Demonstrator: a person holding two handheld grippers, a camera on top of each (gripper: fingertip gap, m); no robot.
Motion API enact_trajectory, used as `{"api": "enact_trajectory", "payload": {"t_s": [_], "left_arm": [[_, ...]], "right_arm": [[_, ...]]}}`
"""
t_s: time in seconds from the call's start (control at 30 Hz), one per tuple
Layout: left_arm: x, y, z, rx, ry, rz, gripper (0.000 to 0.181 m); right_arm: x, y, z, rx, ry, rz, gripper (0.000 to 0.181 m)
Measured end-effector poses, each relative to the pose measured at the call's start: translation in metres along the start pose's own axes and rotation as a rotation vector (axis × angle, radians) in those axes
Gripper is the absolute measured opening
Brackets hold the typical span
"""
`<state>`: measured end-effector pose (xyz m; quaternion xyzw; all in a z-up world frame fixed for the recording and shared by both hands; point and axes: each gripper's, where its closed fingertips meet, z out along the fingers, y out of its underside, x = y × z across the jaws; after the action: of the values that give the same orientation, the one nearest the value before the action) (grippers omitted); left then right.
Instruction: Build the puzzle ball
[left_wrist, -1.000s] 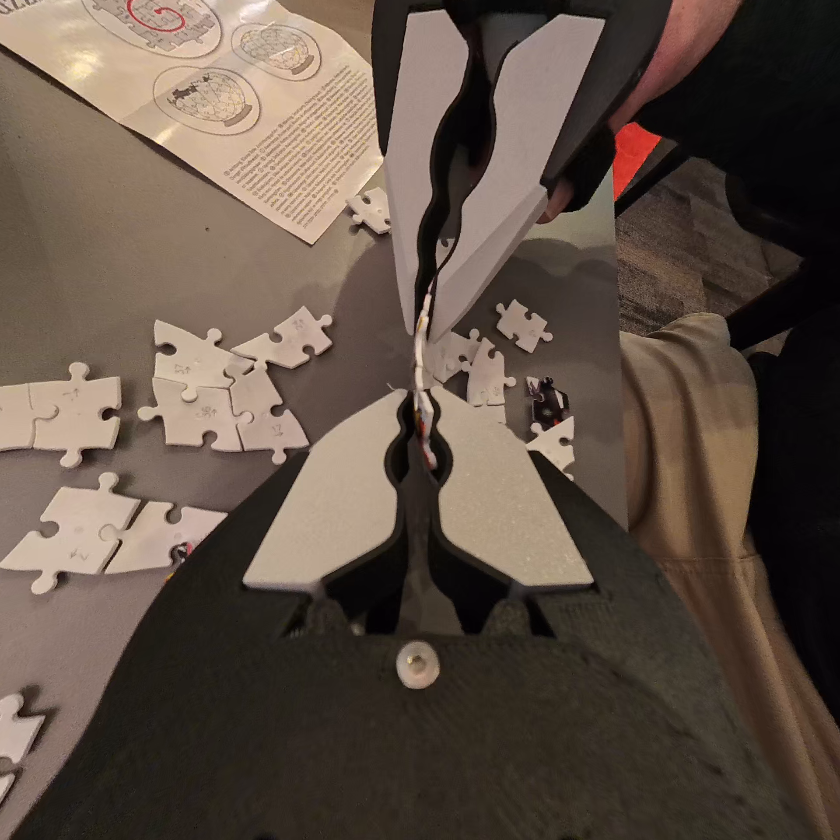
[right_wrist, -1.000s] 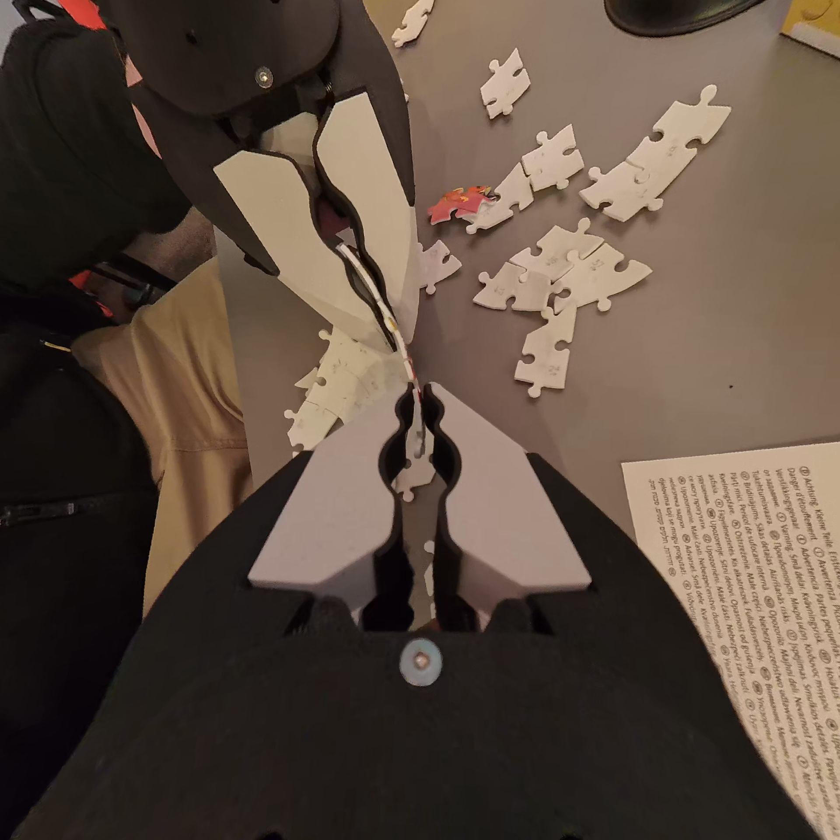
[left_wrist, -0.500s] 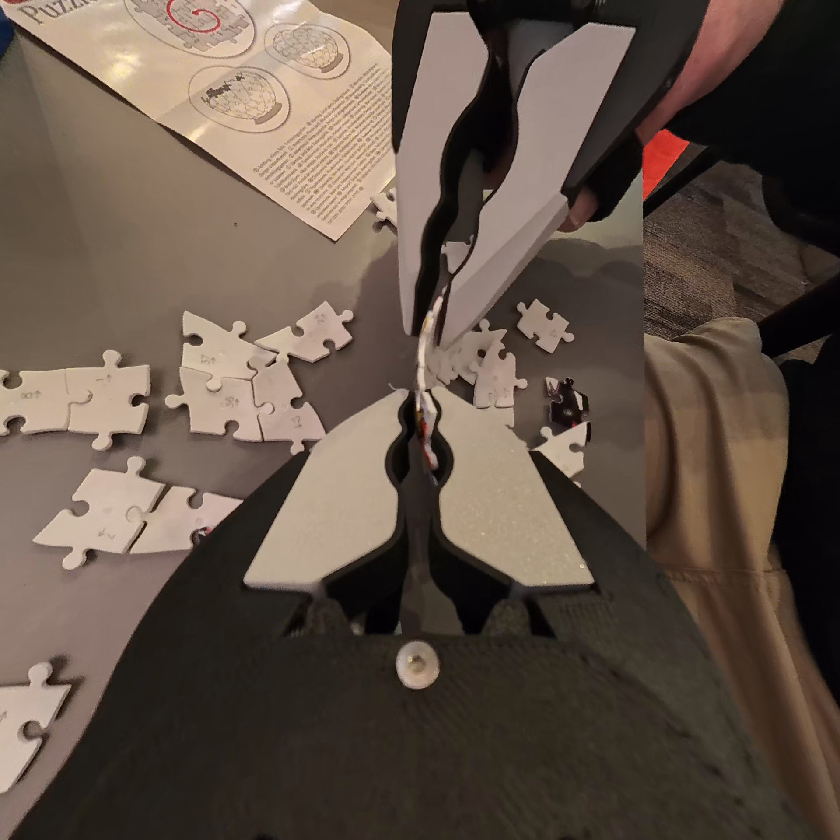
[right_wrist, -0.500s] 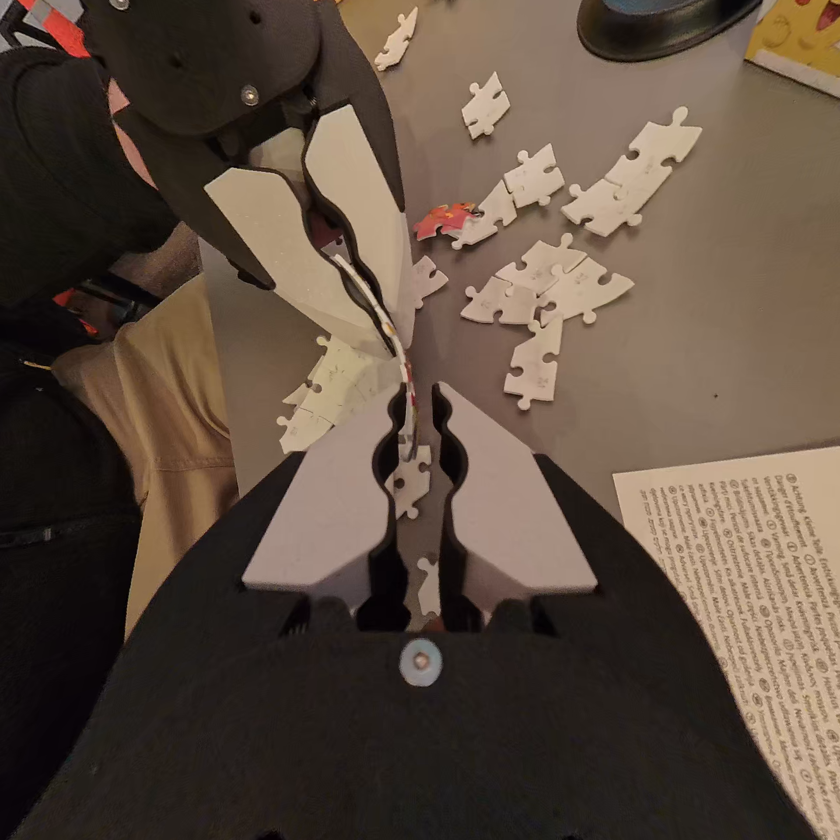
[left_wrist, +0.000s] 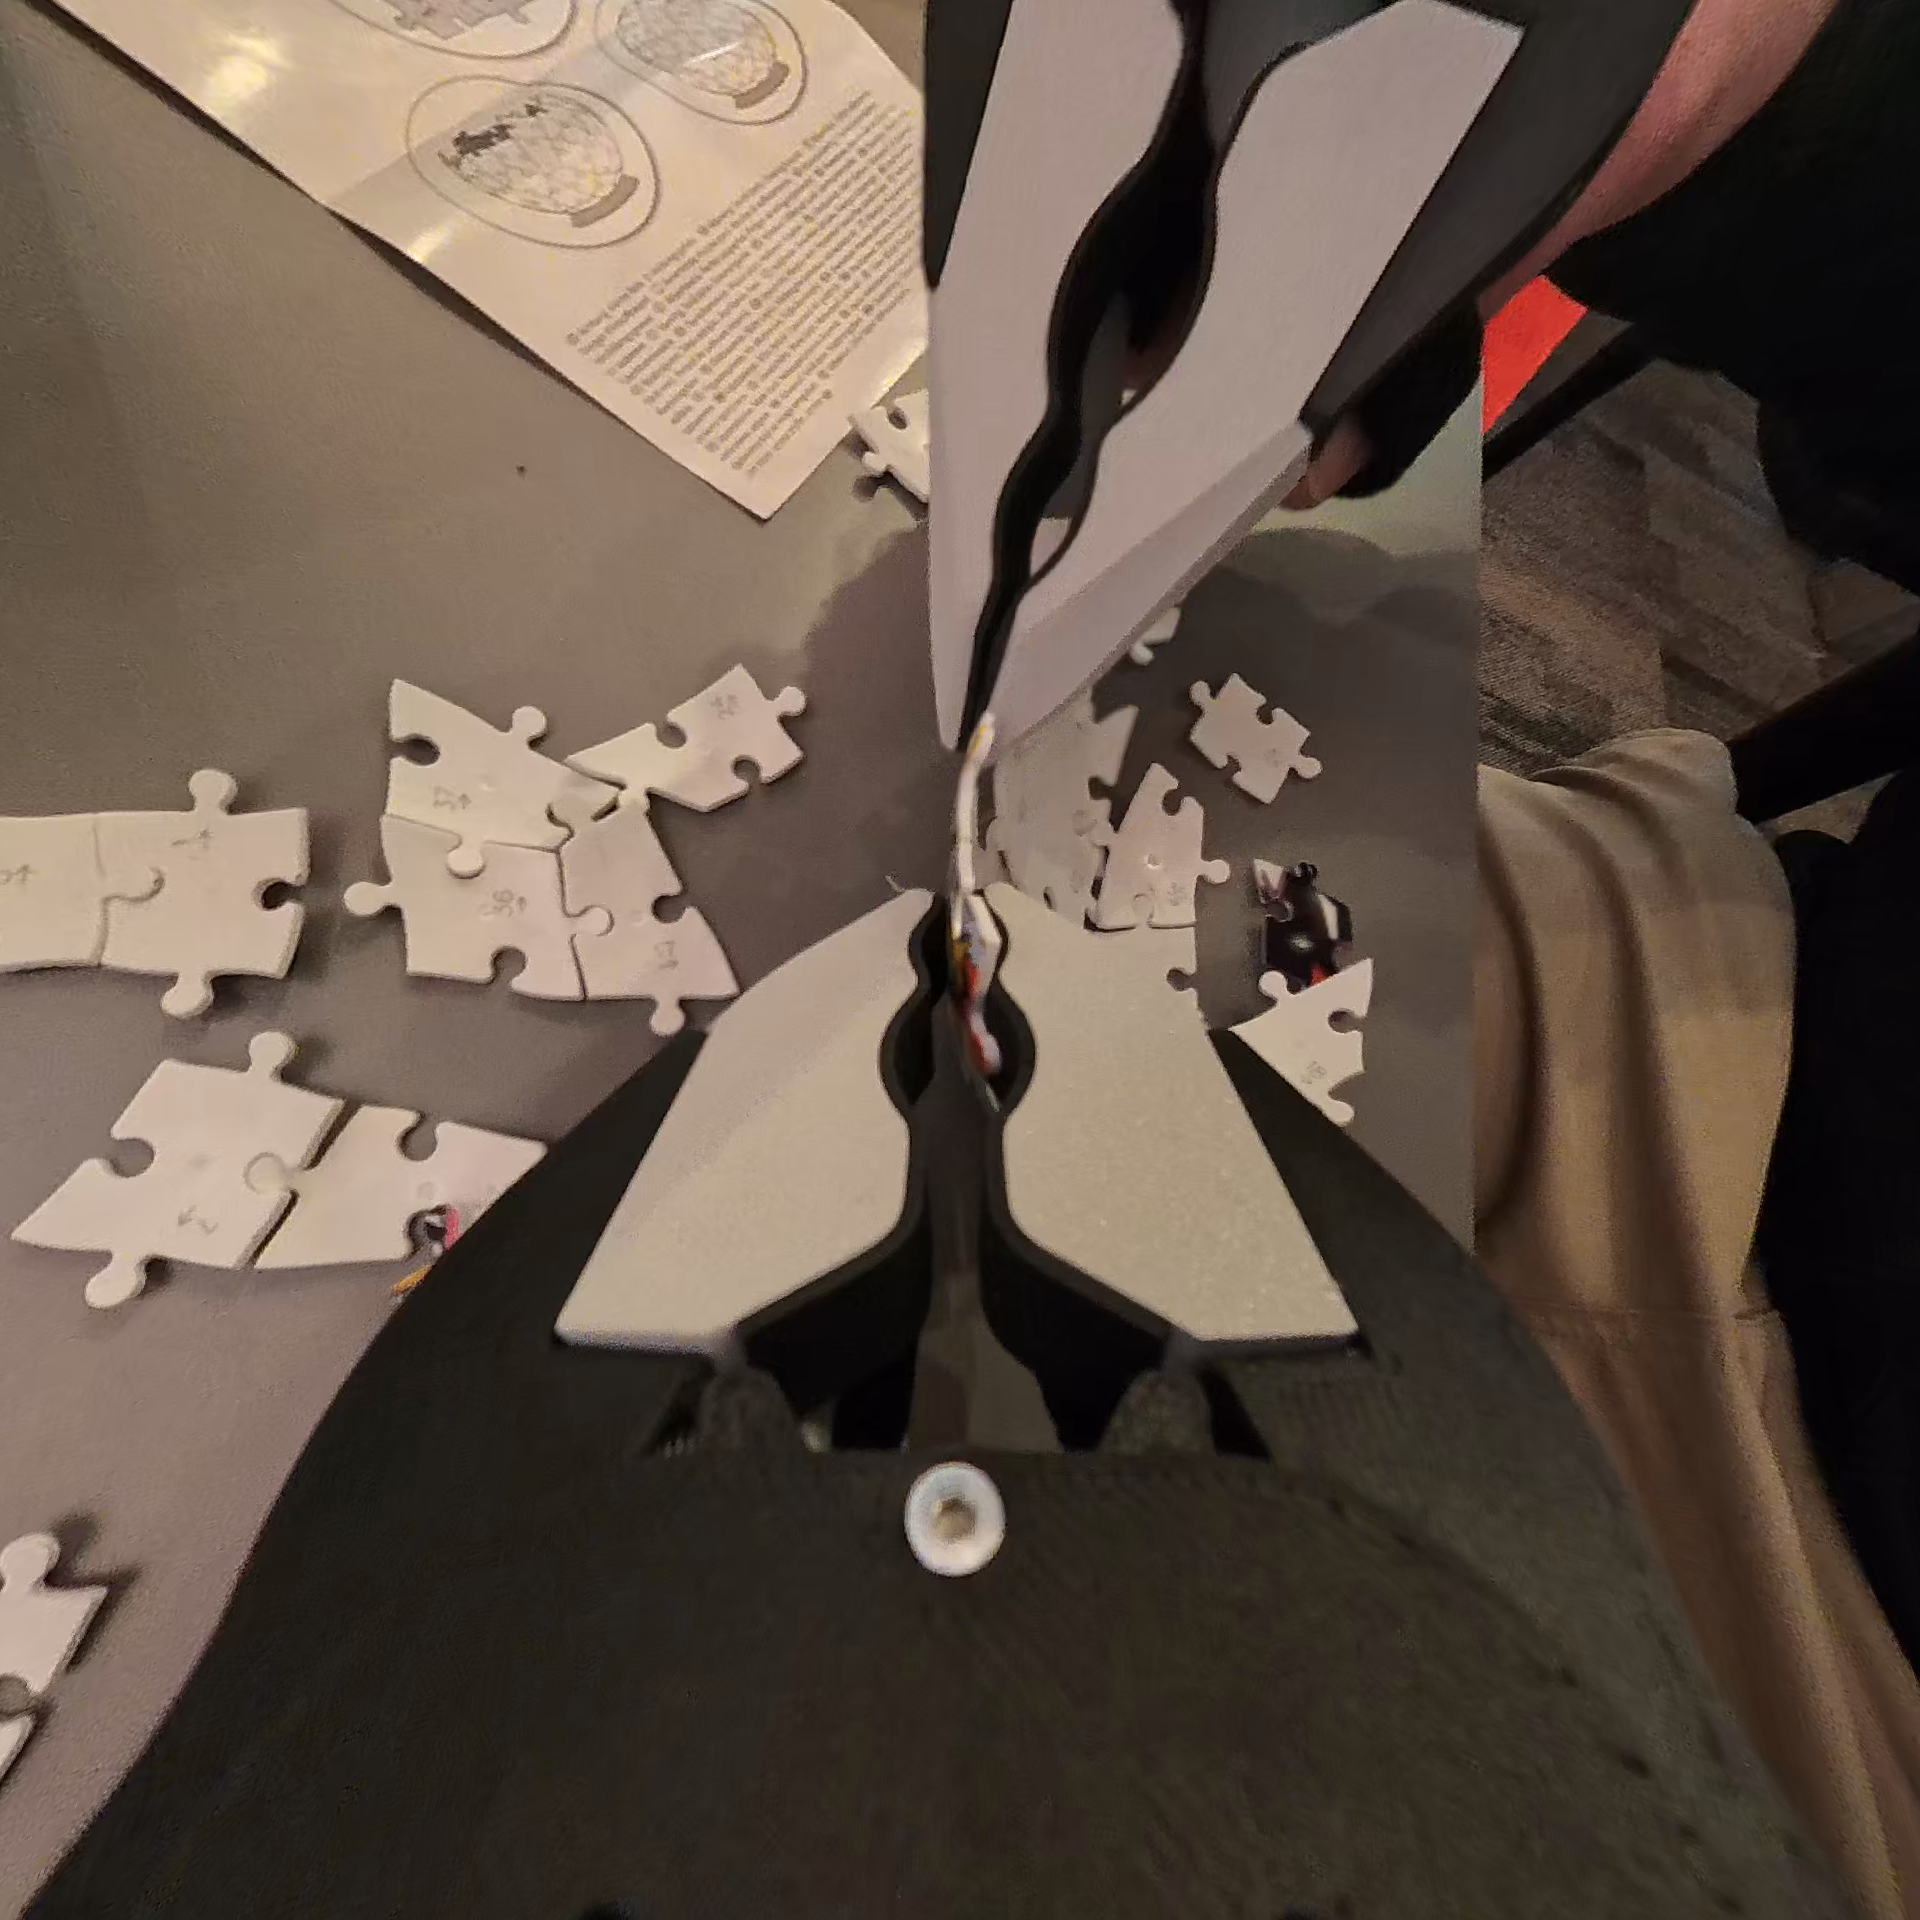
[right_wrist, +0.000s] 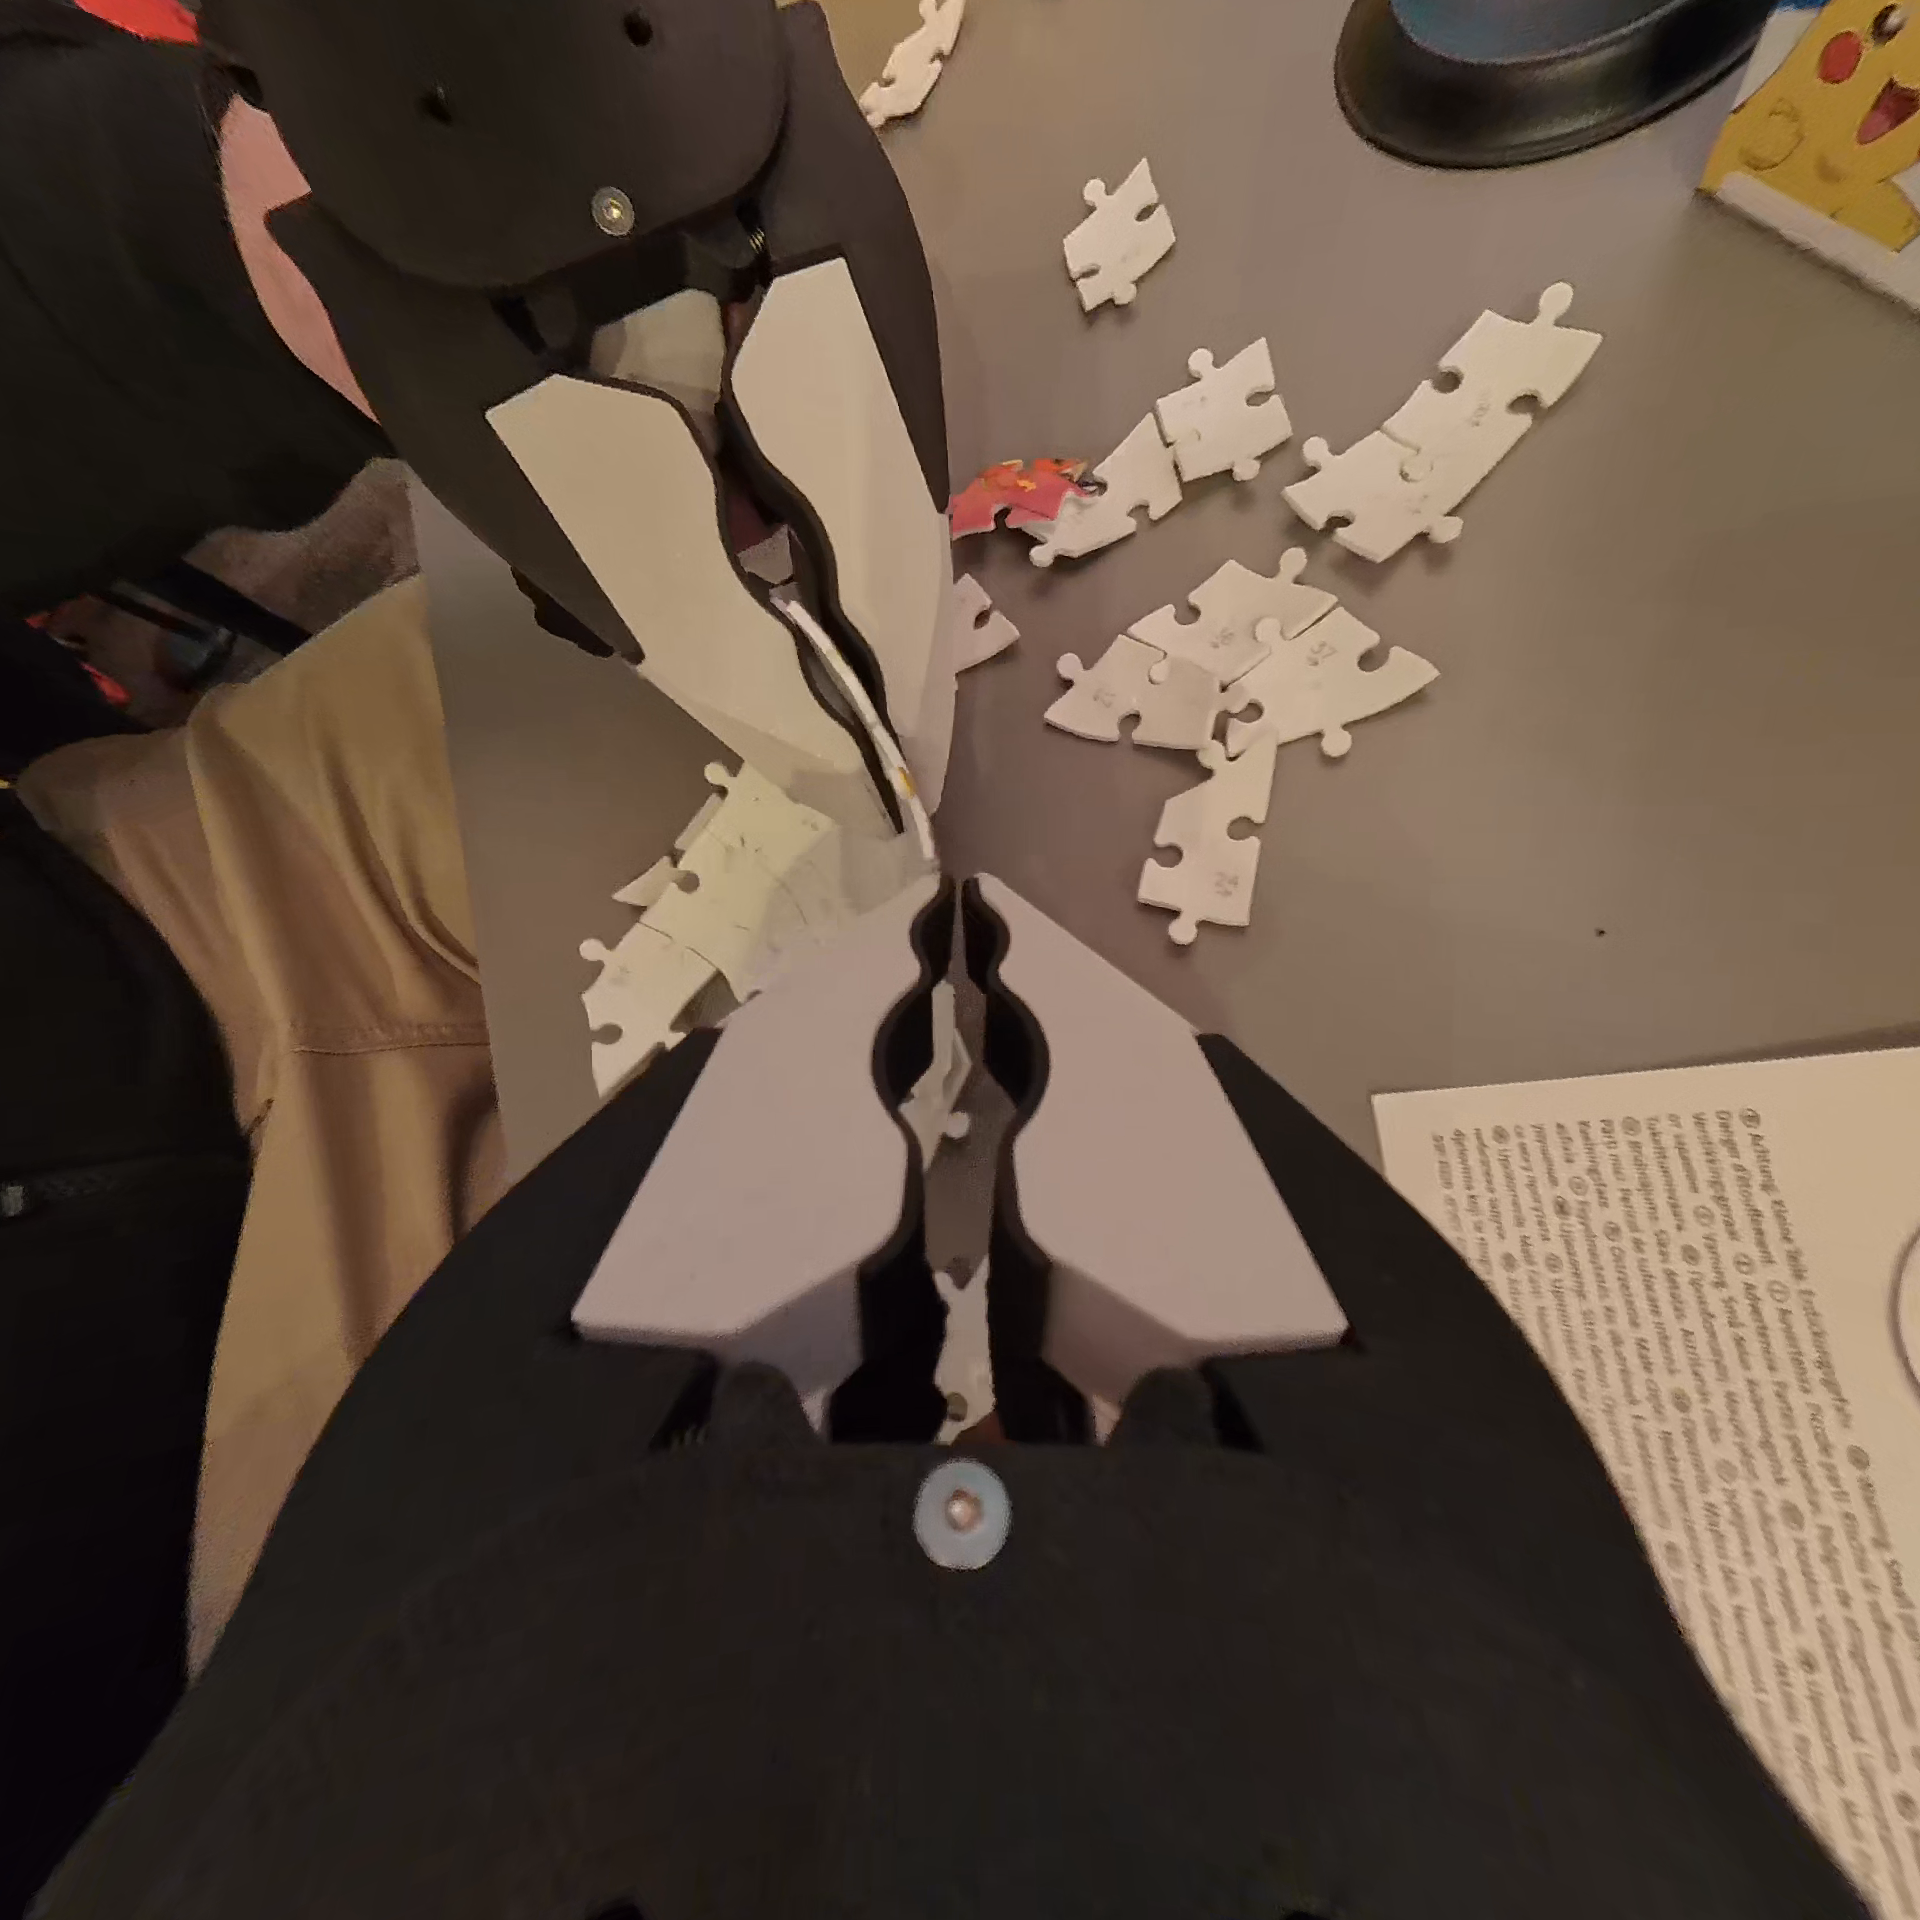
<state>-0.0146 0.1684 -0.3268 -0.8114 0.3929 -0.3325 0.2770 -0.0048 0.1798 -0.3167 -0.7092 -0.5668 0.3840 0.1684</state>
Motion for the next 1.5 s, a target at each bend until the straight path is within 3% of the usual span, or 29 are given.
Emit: {"api": "enact_trajectory", "payload": {"t_s": [0.13,0.23,0.3,0.4,0.47,0.53,0.57,0.63,0.67,0.7,0.73,0.77,0.8,0.87,0.93,1.0,1.1,1.17,1.23,1.33,1.4,1.5], "left_arm": [[-0.015,-0.006,-0.014,-0.016,-0.106,0.038,0.016],[-0.026,-0.049,-0.058,0.148,-0.243,0.083,0.050],[-0.031,-0.068,-0.097,0.224,-0.350,0.121,0.056],[-0.019,-0.088,-0.151,0.283,-0.501,0.230,0.050],[0.008,-0.104,-0.173,0.338,-0.510,0.298,0.033],[0.044,-0.108,-0.164,0.377,-0.418,0.354,0.000],[0.055,-0.100,-0.145,0.352,-0.378,0.357,0.000],[0.050,-0.053,-0.078,0.134,-0.392,0.381,0.000],[0.015,-0.007,-0.044,-0.093,-0.516,0.393,0.000],[-0.027,0.051,-0.022,-0.379,-0.613,0.374,0.000],[-0.053,0.033,-0.025,-0.251,-0.739,0.396,0.002],[-0.070,0.040,-0.042,-0.381,-0.797,0.313,0.000],[-0.081,0.033,-0.059,-0.407,-0.847,0.297,0.000],[-0.067,0.002,-0.075,-0.161,-0.725,0.182,0.000],[-0.067,-0.011,-0.108,-0.100,-0.809,0.202,0.000],[-0.043,-0.024,-0.122,0.007,-0.749,0.237,0.000],[-0.017,-0.052,-0.174,0.216,-0.778,0.240,0.000],[-0.004,-0.055,-0.201,0.289,-0.756,0.221,0.000],[0.002,-0.045,-0.218,0.316,-0.765,0.190,0.000],[0.008,-0.013,-0.213,0.344,-0.731,0.123,0.000],[0.007,0.013,-0.197,0.246,-0.733,0.119,0.000],[0.024,0.015,-0.163,0.233,-0.636,0.130,0.000]], "right_arm": [[0.006,-0.013,-0.014,0.066,0.041,0.000,0.008],[0.013,-0.032,-0.038,0.161,0.129,-0.040,0.007],[0.010,-0.051,-0.058,0.260,0.157,-0.066,0.013],[0.007,-0.057,-0.082,0.212,0.306,-0.200,0.027],[-0.004,-0.067,-0.098,0.193,0.399,-0.322,0.011],[-0.039,-0.084,-0.100,0.240,0.355,-0.402,0.000],[-0.056,-0.088,-0.095,0.241,0.310,-0.424,0.000],[-0.073,-0.077,-0.063,0.176,0.255,-0.470,0.000],[-0.067,-0.056,-0.031,0.109,0.226,-0.451,0.000],[-0.043,-0.011,0.015,-0.075,0.205,-0.343,0.000],[-0.005,0.028,0.046,-0.243,0.260,-0.275,0.000],[0.007,0.022,0.031,-0.254,0.279,-0.212,0.000],[0.006,0.010,0.019,-0.252,0.335,-0.275,0.000],[0.000,0.004,0.013,-0.198,0.274,-0.194,0.000],[-0.001,-0.014,-0.004,-0.104,0.315,-0.205,0.000],[-0.007,-0.041,-0.025,-0.006,0.381,-0.263,0.000],[-0.013,-0.064,-0.064,0.129,0.401,-0.265,0.000],[-0.010,-0.073,-0.088,0.230,0.428,-0.233,0.000],[-0.006,-0.067,-0.099,0.241,0.450,-0.205,0.000],[0.000,-0.048,-0.097,0.191,0.498,-0.218,0.000],[-0.002,-0.031,-0.082,0.098,0.501,-0.272,0.000],[-0.011,-0.006,-0.051,-0.059,0.490,-0.343,0.000]]}}
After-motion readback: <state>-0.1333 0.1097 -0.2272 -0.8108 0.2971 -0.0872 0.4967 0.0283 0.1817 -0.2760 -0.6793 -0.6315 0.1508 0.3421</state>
